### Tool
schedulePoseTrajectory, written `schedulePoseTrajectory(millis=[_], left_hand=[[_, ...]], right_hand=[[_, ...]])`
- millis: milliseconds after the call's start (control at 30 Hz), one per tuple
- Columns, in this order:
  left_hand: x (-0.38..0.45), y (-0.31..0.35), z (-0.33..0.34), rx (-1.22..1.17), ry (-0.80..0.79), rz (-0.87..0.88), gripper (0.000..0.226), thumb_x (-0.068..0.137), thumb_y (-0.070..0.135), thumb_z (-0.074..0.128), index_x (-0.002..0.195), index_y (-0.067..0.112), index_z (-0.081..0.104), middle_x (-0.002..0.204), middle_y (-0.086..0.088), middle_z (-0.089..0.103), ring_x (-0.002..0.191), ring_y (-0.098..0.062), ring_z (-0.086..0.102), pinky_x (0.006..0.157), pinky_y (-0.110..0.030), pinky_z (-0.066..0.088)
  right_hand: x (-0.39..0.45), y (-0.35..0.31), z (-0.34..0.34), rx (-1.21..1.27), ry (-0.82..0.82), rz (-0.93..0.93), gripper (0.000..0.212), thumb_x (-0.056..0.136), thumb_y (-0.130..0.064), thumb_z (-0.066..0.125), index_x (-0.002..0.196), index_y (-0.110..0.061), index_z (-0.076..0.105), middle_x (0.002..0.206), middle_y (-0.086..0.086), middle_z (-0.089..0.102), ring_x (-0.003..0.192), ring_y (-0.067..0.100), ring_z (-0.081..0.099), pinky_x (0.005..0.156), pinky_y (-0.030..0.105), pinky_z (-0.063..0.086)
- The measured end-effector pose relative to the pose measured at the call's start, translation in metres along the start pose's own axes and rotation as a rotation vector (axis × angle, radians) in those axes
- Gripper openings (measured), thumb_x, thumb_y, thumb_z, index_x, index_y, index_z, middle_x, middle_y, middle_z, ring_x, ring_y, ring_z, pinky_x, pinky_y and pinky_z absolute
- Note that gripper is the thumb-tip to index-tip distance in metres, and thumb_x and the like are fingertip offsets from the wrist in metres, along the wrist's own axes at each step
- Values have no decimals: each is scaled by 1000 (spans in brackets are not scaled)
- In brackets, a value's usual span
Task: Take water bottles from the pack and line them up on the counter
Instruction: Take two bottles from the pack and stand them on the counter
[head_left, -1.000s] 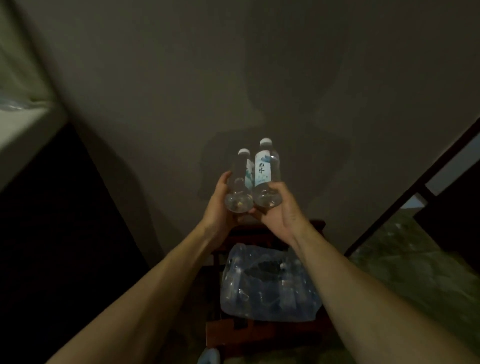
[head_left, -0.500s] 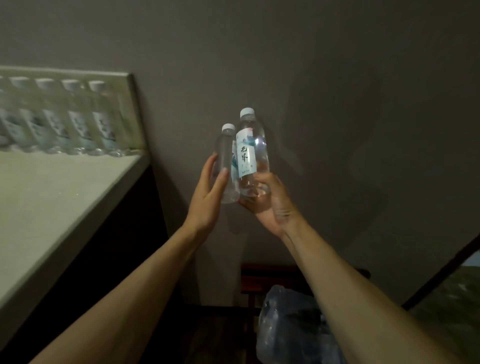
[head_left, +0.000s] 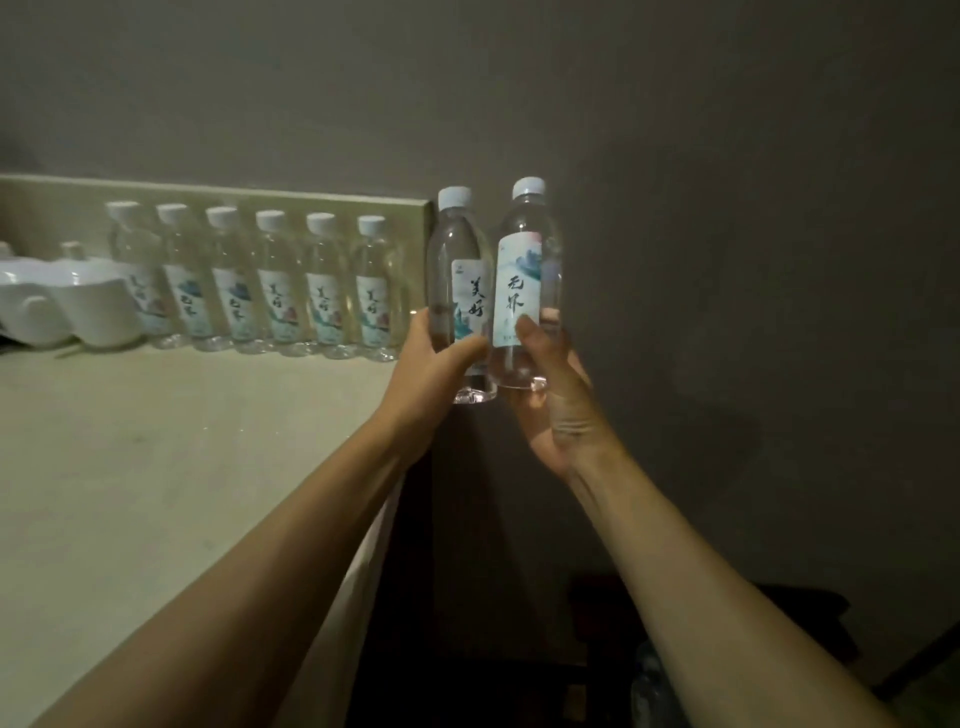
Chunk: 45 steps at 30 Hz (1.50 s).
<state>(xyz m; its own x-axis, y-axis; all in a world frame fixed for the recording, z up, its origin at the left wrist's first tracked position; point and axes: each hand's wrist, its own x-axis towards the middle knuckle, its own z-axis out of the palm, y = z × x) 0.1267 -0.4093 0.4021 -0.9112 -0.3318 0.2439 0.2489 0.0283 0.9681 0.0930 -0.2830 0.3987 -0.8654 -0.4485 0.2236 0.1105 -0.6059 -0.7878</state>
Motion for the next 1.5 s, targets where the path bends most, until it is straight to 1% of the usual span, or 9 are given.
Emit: schedulePoseTrajectory(millis=[167,267,433,567,700,933,1100,1300,1500], left_hand=[[-5,9,-34,-10,26,15,42,87,24,68,125,16,53,109,-5,70,81,-8,74,59,-18,56],[-13,11,-47,-2,81,68,32,88,29,69,116,21,56,104,2,70,83,1,72,62,-15,56],[-34,13,-63,34,145,163,43,92,38,65,127,19,51,113,2,71,99,-7,72,76,-22,60],[-48,13,-77,39,193,150,43,90,28,69,126,15,49,111,-6,69,97,-12,72,74,-25,60],[-57,16,-86,39,216,143,49,86,15,74,125,14,44,111,-6,67,96,-9,72,80,-28,61],[-58,16,-108,155,258,171,57,77,22,82,121,20,46,117,-5,64,112,-22,64,96,-49,55],[-50,6,-142,376,375,218,65,69,43,85,119,27,47,113,8,63,106,-10,60,92,-33,52],[-30,-7,-220,357,342,181,61,67,38,88,112,24,50,99,20,61,85,26,53,68,3,40],[-3,-10,-294,348,319,172,63,67,40,88,115,26,50,106,11,66,93,4,61,74,-15,45]], right_hand=[[1,15,29,-74,31,-17,65,72,-21,77,130,-13,50,117,12,69,102,26,70,84,39,57],[-2,20,40,-205,25,-14,61,67,-28,82,121,-21,55,106,2,74,99,20,71,78,31,58],[-10,26,49,-402,-30,3,57,62,-40,84,113,-28,61,107,-3,74,100,14,71,85,31,58],[-19,31,56,-455,-116,-10,41,72,-21,82,109,-22,64,105,4,75,97,18,72,79,26,57],[-25,45,57,-576,-55,-48,41,73,-13,82,107,-26,62,105,8,73,97,21,71,83,33,58],[-17,63,71,-652,15,-50,53,71,-13,84,117,-21,59,100,0,73,90,10,72,72,23,58],[-2,95,93,-612,74,-3,56,69,-7,83,117,-24,59,93,-4,76,85,7,73,69,21,58],[34,142,143,-752,131,53,64,60,-3,74,119,-23,61,101,-2,74,96,16,70,89,41,57],[62,184,192,-752,148,125,46,60,5,71,101,-17,67,77,-7,75,72,8,72,58,20,55]])
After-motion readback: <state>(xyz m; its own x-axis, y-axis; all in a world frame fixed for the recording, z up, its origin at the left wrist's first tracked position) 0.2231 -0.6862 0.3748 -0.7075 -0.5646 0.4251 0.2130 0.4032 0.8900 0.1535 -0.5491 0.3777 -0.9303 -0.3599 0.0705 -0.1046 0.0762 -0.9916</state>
